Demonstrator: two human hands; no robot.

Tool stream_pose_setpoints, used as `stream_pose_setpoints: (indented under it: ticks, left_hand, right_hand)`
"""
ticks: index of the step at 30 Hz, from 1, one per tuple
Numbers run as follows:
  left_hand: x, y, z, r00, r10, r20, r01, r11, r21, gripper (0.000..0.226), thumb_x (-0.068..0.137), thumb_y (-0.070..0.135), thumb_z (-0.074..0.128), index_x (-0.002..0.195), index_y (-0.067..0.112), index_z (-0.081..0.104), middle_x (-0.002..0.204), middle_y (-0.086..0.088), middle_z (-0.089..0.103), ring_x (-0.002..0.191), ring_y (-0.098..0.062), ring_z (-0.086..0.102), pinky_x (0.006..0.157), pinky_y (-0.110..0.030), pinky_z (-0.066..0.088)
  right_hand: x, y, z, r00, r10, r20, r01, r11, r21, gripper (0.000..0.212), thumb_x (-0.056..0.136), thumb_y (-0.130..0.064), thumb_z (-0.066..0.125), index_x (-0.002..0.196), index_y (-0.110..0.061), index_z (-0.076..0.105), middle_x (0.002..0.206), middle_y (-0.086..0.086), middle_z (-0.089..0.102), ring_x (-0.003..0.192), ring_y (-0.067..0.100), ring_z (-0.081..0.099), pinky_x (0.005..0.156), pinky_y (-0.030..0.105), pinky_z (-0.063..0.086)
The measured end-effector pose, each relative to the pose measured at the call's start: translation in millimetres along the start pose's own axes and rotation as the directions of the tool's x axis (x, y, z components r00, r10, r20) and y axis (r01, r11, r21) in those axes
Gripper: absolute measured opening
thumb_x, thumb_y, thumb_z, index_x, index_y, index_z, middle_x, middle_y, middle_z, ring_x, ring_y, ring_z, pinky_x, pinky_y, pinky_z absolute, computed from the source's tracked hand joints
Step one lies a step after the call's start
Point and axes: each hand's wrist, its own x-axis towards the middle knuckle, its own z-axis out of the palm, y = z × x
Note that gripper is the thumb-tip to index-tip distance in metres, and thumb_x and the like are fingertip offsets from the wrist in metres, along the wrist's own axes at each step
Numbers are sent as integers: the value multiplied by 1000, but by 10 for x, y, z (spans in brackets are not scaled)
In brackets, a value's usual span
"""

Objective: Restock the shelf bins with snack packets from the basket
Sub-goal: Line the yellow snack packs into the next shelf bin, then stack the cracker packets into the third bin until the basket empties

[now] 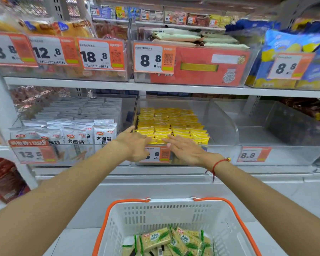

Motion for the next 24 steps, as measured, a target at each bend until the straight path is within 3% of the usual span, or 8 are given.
stream_pose_setpoints:
  ticks: [4,6,9,13,16,18,21,24]
  left_hand:
    - [-238,263,64,935,-57,-351,8,990,-138,51,91,26,46,141,24,40,142,4,46,132,-18,38,106,-33,26]
    - [-379,456,169,910,-126,-396,5,956,-293,42,90,25,47,132,25,50,133,3,55,124,-21,47,93,-32,38]
    - [-504,724,485,949,-197,-245,41,851,-523,34,93,26,48,126,27,57,127,6,60,116,-22,55,87,-33,44]
    - [-410,983,1174,989,-55,137,123,816,-564,33,94,28,47,126,25,56,130,4,58,115,-21,56,96,-34,45]
    - [-230,1212,1652,909,109,403,115,862,-493,31,97,25,42,121,15,58,141,-6,48,115,-25,51,98,-34,41]
    - [-153,1383,1959,860,160,485,132,848,-514,34,100,20,38,127,7,54,147,-11,41,120,-26,48,100,-34,38]
    - [-101,1597,2453,821,157,550,188,834,-518,44,101,10,35,146,10,35,154,-9,29,133,-26,39,104,-35,36]
    - [-84,1754,2927,820,114,561,271,786,-556,52,100,8,37,150,13,24,154,-12,27,130,-28,43,101,-36,40]
  right_hand:
    - [-336,28,113,908,-11,-420,107,973,207,36,97,-23,43,131,-17,55,140,4,48,134,22,37,112,33,24]
    - [-557,68,282,870,34,-492,93,969,230,32,90,-17,48,118,-12,63,123,6,59,119,25,49,102,34,36]
    - [-876,131,632,928,152,-341,-52,957,287,25,92,-10,50,110,-16,68,117,3,62,113,20,52,94,31,40]
    - [-1204,321,1328,972,231,39,-231,910,345,25,94,-10,48,102,-19,70,114,1,65,101,19,60,83,29,47]
    - [-1399,520,1889,908,288,305,-376,881,288,27,95,-11,46,110,-13,68,128,7,59,110,23,58,92,33,48]
    - [-1510,624,2208,851,326,412,-447,862,240,31,96,-11,43,121,-13,61,138,9,51,115,25,55,88,30,45]
    - [-1583,706,2572,822,362,439,-494,838,234,43,99,-13,40,142,-14,40,146,9,40,127,27,46,94,30,42]
    - [-1543,774,2885,859,404,314,-466,871,154,46,99,-26,41,144,-17,36,147,6,37,133,24,37,107,36,36]
